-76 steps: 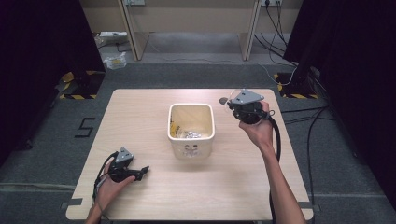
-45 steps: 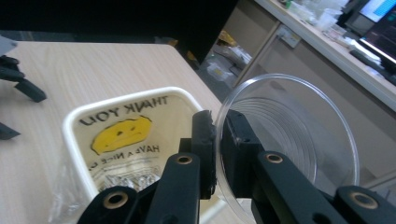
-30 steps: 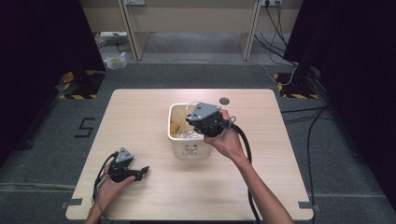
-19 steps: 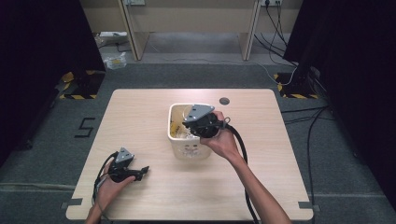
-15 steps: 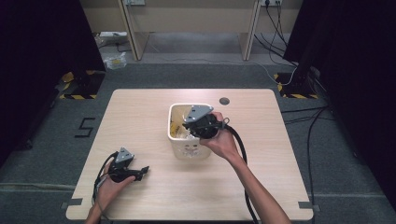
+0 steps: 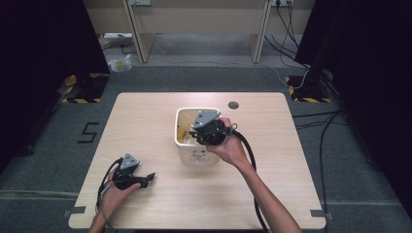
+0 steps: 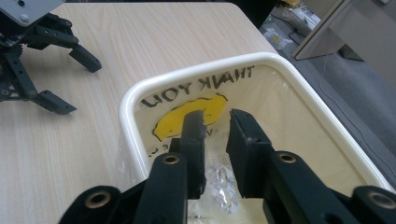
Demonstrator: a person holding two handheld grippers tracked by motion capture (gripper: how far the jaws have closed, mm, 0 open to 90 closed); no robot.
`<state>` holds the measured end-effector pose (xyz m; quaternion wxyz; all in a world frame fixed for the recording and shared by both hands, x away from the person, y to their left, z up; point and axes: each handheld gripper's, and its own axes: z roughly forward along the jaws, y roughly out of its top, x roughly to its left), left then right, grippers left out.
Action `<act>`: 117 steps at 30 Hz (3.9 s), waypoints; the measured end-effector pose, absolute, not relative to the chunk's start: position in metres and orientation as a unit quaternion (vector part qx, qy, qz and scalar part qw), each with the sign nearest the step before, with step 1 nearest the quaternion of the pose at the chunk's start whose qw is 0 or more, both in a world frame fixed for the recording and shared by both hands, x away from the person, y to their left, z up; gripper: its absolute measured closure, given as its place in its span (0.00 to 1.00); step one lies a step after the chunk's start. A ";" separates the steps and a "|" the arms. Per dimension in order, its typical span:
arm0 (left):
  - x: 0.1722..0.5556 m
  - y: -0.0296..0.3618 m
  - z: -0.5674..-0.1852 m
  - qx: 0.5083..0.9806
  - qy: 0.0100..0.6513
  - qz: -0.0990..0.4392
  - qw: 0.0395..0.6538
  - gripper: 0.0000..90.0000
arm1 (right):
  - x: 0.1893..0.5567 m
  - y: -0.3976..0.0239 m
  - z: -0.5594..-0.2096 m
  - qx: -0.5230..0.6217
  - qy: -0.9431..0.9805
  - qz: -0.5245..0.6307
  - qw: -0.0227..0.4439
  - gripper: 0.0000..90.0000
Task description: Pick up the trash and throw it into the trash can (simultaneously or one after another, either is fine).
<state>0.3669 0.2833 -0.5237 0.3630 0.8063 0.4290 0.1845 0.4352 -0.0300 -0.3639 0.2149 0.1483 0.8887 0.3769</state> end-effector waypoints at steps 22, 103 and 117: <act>0.367 0.283 -0.524 0.806 0.429 0.184 0.363 0.17 | 0.441 -0.069 -0.347 0.208 0.857 0.403 0.243 0.62; 0.367 0.283 -0.524 0.807 0.429 0.185 0.362 0.17 | 0.432 -0.180 -0.395 0.417 0.778 0.382 0.273 0.29; 0.367 0.283 -0.524 0.806 0.429 0.185 0.363 0.17 | 0.429 -0.178 -0.406 0.418 0.787 0.361 0.274 0.26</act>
